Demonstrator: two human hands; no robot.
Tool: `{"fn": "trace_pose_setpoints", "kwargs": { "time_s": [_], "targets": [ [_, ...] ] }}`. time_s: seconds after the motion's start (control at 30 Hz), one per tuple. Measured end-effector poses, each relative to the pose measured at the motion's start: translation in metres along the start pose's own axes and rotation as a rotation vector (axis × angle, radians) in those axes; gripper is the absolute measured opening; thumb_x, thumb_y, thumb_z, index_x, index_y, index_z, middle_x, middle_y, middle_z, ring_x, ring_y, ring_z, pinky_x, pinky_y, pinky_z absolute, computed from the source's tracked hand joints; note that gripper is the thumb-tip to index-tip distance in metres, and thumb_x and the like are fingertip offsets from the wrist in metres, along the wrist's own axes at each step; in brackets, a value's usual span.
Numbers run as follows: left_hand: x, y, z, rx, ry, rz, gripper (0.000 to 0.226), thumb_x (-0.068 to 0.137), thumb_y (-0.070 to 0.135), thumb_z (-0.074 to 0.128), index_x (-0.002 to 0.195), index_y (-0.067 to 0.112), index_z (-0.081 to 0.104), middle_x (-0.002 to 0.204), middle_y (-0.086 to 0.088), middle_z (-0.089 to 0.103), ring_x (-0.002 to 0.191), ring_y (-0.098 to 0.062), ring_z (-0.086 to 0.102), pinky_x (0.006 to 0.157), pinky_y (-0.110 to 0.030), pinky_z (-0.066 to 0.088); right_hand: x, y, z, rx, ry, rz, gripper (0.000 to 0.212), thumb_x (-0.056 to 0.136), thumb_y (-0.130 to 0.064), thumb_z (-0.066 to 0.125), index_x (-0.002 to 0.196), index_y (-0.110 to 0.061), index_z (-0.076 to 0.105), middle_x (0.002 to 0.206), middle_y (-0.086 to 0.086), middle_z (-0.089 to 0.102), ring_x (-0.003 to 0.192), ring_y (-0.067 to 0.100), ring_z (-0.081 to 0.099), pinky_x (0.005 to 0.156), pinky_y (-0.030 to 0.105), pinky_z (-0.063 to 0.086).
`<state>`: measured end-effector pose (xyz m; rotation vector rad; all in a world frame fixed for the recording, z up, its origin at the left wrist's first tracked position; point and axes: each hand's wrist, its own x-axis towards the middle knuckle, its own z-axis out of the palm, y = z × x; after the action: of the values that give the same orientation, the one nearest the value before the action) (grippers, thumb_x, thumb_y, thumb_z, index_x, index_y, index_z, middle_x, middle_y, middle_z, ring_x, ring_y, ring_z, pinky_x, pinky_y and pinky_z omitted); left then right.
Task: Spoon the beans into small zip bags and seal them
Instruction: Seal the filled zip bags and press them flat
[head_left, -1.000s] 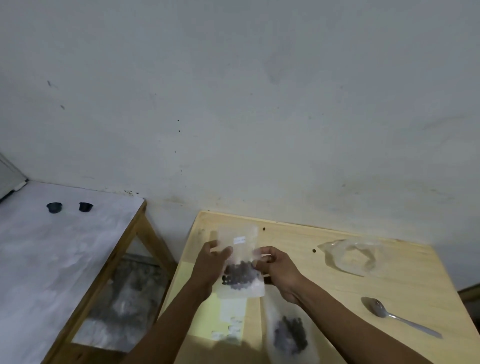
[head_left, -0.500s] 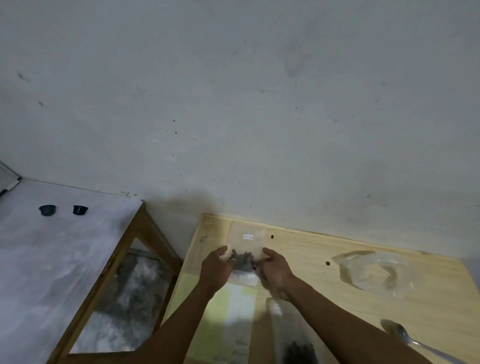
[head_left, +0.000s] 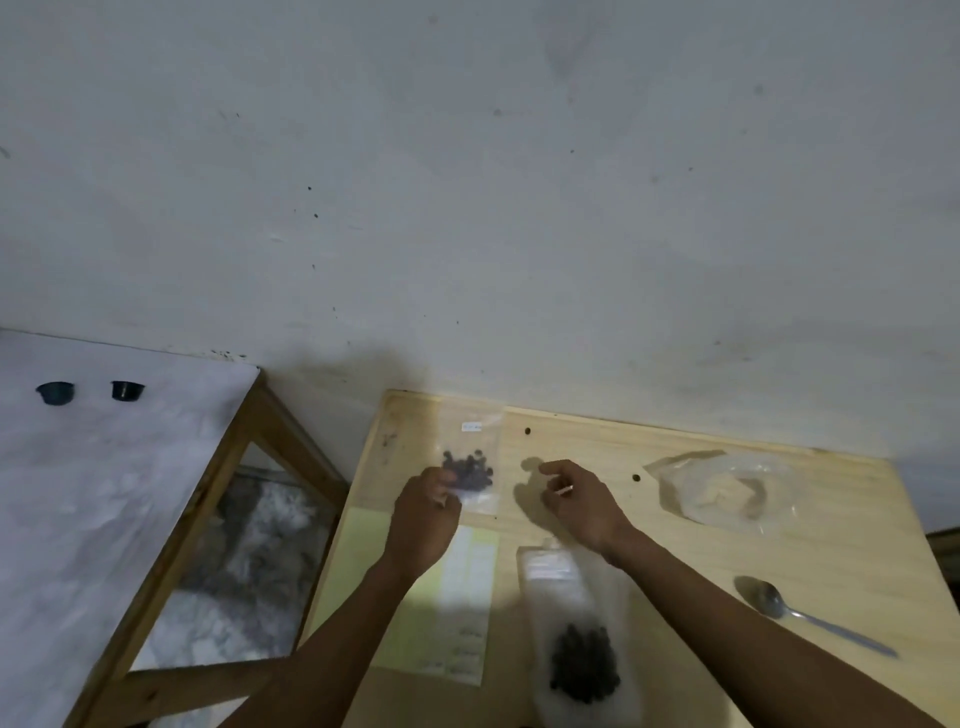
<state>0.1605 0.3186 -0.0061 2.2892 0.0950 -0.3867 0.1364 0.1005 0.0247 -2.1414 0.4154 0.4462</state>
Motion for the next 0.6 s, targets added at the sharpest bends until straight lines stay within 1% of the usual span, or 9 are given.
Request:
{"fn": "trace_pose_setpoints", "kwargs": {
  "time_s": [0.03,0.1,0.2,0.3,0.37,0.43,0.5,0.57,0.6],
  "targets": [
    [-0.009,0.002,0.003,-0.019,-0.101,-0.029,0.019,0.092,0.015,0.056,0.11,0.019,0.062,0.107,-0.005,0.067,0.091,-0.02,0.064,0.072,-0.023,0.043,-0.005,0.008,-0.007,-0.09,0.004,-0.008,0.034,0.093,-0.016,0.056,0.127,-0.016,0.057,0.109,0.003,0.06,0.092,0.016,0.059,0.081,0.027,0.049],
    [-0.029,0.009,0.011,-0.102,-0.325,-0.109,0.016,0.094,0.022,0.056,0.108,0.019,0.062,0.099,-0.006,0.068,0.076,-0.018,0.065,0.069,-0.027,0.047,-0.017,0.023,-0.02,-0.231,-0.021,0.016,0.037,0.091,-0.018,0.058,0.128,-0.013,0.056,0.107,0.004,0.061,0.093,0.018,0.058,0.082,0.026,0.045],
    [-0.053,0.016,0.029,-0.033,-0.488,-0.115,0.029,0.095,0.029,0.053,0.121,0.017,0.058,0.103,-0.004,0.066,0.078,-0.014,0.063,0.067,-0.026,0.049,-0.035,0.047,-0.027,-0.417,-0.051,0.112,0.051,0.092,-0.027,0.058,0.138,-0.011,0.047,0.128,0.011,0.058,0.114,0.025,0.057,0.094,0.031,0.044],
    [-0.072,0.021,0.047,-0.023,-0.536,-0.126,0.031,0.093,0.027,0.051,0.12,0.013,0.057,0.103,-0.006,0.065,0.081,-0.017,0.062,0.066,-0.032,0.055,-0.052,0.062,-0.023,-0.444,-0.092,0.166,0.058,0.094,-0.032,0.056,0.143,-0.005,0.04,0.141,0.013,0.051,0.127,0.027,0.05,0.102,0.031,0.04],
    [-0.079,0.019,0.057,-0.018,-0.552,-0.127,0.045,0.093,0.03,0.051,0.134,0.012,0.05,0.103,-0.001,0.063,0.084,-0.014,0.061,0.064,-0.026,0.052,-0.063,0.067,-0.017,-0.362,-0.12,0.183,0.057,0.094,-0.031,0.057,0.141,-0.003,0.043,0.136,0.013,0.056,0.124,0.026,0.053,0.099,0.028,0.041],
    [-0.086,0.02,0.062,-0.01,-0.533,-0.096,0.044,0.092,0.031,0.051,0.134,0.017,0.051,0.103,0.002,0.06,0.088,-0.014,0.059,0.074,-0.026,0.05,-0.074,0.071,-0.009,-0.25,-0.073,0.19,0.054,0.092,-0.028,0.059,0.138,-0.004,0.046,0.128,0.013,0.06,0.113,0.025,0.059,0.086,0.025,0.043],
    [-0.092,0.018,0.066,0.058,-0.49,-0.043,0.03,0.09,0.033,0.051,0.118,0.024,0.058,0.112,-0.001,0.058,0.098,-0.019,0.057,0.093,-0.033,0.049,-0.082,0.076,-0.003,-0.149,0.042,0.185,0.046,0.092,-0.026,0.061,0.133,-0.009,0.05,0.12,0.011,0.06,0.098,0.021,0.059,0.076,0.024,0.041],
    [-0.097,0.011,0.07,0.099,-0.454,-0.023,0.05,0.091,0.034,0.051,0.138,0.02,0.048,0.137,-0.006,0.047,0.121,-0.022,0.052,0.106,-0.03,0.04,-0.087,0.077,0.001,-0.045,0.158,0.168,0.026,0.091,-0.025,0.063,0.112,-0.011,0.056,0.106,0.008,0.061,0.086,0.017,0.057,0.07,0.026,0.043],
    [-0.101,0.011,0.069,0.07,-0.426,-0.024,0.057,0.092,0.032,0.052,0.146,0.018,0.039,0.144,-0.006,0.041,0.127,-0.022,0.049,0.105,-0.027,0.039,-0.088,0.076,0.001,0.028,0.177,0.178,0.017,0.09,-0.022,0.063,0.101,-0.01,0.058,0.097,0.007,0.063,0.08,0.017,0.057,0.068,0.027,0.044]
  ]
}}
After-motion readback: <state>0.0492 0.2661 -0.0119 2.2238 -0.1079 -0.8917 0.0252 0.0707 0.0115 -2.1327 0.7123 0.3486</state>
